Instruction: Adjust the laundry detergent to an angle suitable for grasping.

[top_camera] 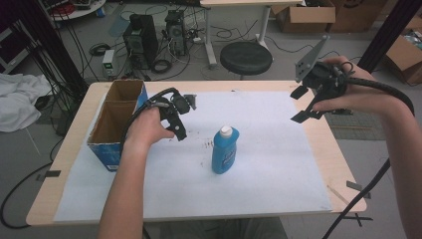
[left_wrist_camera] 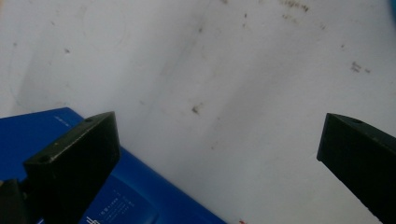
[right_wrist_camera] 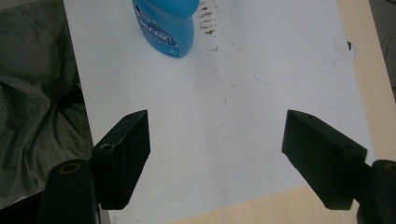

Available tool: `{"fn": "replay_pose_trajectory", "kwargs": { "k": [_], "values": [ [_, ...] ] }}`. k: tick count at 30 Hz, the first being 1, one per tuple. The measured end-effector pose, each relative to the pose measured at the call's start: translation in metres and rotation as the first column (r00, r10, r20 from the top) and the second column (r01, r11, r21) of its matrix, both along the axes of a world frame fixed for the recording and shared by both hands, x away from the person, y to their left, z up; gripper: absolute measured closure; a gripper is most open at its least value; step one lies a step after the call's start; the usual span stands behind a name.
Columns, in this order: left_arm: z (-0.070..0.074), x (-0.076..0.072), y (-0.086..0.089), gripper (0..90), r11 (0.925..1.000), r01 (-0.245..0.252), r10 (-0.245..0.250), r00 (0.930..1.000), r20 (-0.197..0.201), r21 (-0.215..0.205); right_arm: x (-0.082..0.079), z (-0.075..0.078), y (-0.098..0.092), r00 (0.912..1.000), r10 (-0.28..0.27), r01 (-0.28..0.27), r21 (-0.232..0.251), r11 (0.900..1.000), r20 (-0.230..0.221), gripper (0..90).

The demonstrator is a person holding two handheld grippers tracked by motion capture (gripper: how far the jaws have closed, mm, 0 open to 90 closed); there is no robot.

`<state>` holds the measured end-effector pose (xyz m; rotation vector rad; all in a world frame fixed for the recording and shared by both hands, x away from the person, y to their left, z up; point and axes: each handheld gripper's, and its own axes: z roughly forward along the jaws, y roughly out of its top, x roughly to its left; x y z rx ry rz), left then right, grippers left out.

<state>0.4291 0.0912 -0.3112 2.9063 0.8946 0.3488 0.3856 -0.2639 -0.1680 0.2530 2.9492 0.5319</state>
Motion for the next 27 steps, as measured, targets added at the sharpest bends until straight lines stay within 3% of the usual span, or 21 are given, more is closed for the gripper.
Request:
{"fn": "replay_pose_trajectory", "kwargs": {
  "k": [6,12,20,27],
  "values": [
    [0.013,-0.014,0.007,0.1,0.9974,0.002,0.003,0.9982,0.059,-0.072,0.000,-0.003,-0.002,1.0000,-0.005,0.006,0.014,1.000,-0.002,23.8],
    [0.018,-0.025,0.013,0.1,0.9928,0.007,0.002,0.9975,0.070,-0.120,0.001,-0.006,-0.004,0.9999,-0.011,0.011,0.033,0.999,-0.005,23.8],
    [0.020,-0.037,0.010,0.1,0.9907,0.014,-0.005,0.9978,0.066,-0.135,0.002,-0.010,-0.007,0.9998,-0.019,0.019,0.035,0.999,-0.009,23.8],
    [0.023,-0.054,-0.003,0.1,0.9898,0.016,-0.007,0.9979,0.065,-0.141,0.001,-0.012,-0.011,0.9996,-0.027,0.027,0.038,0.999,-0.010,23.8]
  ]
}}
